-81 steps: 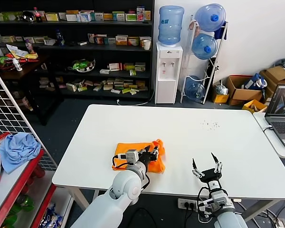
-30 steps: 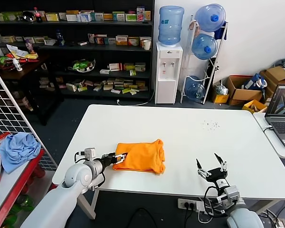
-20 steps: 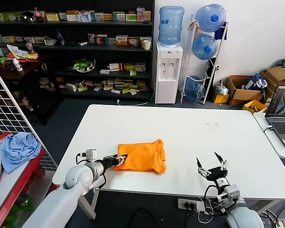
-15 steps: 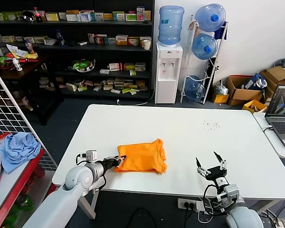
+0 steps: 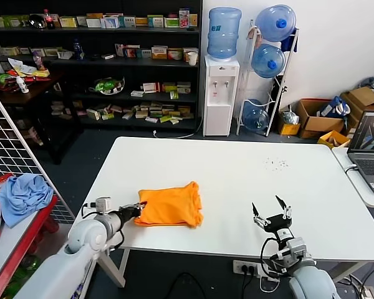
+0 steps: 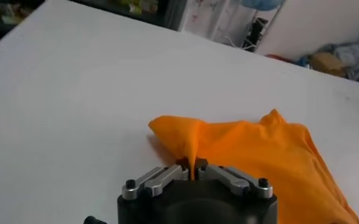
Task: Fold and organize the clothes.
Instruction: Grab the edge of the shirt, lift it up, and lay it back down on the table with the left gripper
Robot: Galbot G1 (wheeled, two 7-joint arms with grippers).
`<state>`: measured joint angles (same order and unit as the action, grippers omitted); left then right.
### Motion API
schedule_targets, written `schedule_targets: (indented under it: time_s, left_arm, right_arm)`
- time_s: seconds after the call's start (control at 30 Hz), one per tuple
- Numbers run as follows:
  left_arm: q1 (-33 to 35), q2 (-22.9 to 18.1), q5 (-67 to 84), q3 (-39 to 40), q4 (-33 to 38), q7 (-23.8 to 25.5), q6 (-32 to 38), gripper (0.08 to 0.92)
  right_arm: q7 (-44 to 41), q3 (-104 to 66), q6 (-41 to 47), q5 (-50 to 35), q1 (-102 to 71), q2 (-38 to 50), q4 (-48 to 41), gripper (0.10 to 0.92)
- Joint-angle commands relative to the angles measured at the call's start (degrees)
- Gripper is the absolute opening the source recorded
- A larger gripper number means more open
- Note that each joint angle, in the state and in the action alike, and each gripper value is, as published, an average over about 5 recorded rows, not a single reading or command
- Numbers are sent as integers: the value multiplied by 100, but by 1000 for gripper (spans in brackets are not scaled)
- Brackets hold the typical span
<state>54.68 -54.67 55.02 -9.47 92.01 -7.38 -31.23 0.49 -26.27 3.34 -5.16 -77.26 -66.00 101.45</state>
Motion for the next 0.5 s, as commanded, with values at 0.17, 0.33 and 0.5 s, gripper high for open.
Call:
schedule_targets:
  time_s: [0.17,0.33,0.5]
  left_arm:
    - [-209,1813,-1055,-422,-502,-343,118,131]
    - [-411,2240,-1780,-361,-951,-180,314,131]
    - [-574,2703,-2021,-280,-1218,-85,457,131]
  right_arm:
    - [36,364,27,45,433,-28,-111,823]
    - [35,468,22,37,520,-26,-170,823]
    - [43,535,5,37,606,-33,-242,823]
